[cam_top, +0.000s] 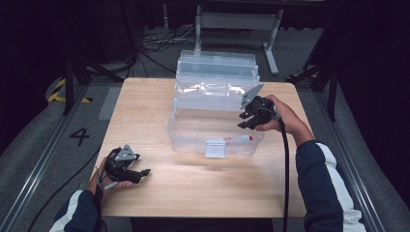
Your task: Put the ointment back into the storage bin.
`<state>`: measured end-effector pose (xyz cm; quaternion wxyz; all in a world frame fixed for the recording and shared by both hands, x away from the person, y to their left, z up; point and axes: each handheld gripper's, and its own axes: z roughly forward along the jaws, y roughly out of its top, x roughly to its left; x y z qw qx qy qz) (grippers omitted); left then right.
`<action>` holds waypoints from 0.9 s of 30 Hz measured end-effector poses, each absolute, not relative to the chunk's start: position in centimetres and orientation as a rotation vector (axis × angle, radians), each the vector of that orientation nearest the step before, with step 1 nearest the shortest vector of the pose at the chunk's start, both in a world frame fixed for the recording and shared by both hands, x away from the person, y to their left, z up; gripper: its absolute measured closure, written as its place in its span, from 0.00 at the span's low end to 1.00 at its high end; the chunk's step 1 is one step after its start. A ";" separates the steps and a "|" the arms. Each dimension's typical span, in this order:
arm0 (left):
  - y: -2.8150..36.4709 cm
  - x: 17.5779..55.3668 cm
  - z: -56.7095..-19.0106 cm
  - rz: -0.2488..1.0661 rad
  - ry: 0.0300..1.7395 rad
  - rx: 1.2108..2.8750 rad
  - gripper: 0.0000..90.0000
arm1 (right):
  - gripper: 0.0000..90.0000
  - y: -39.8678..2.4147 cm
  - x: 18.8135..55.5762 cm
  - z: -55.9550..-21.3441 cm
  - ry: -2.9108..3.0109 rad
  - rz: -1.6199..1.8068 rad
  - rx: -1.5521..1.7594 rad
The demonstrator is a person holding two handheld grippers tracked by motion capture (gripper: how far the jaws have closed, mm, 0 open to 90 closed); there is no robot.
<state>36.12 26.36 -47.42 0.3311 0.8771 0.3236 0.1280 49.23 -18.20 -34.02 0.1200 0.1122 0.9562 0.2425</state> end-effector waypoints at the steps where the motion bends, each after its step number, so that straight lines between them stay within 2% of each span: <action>1: 26.2 36.2 -47.3 0.327 0.839 2.279 0.31 | 0.64 -18.3 49.2 -33.9 2.782 0.721 0.320; 6: 25.3 36.4 -45.8 0.356 0.798 2.238 0.30 | 0.59 -19.2 49.0 -33.3 2.700 0.827 0.325; 17: 24.2 37.4 -42.2 0.389 0.736 2.164 0.30 | 0.57 -20.1 49.5 -31.9 2.548 0.966 0.390; 22: 23.5 37.8 -40.9 0.411 0.685 2.151 0.38 | 0.55 -20.2 50.1 -31.1 2.492 1.009 0.407; 27: 22.1 38.5 -39.3 0.420 0.623 2.124 0.39 | 0.53 -20.4 51.1 -30.6 2.456 1.040 0.440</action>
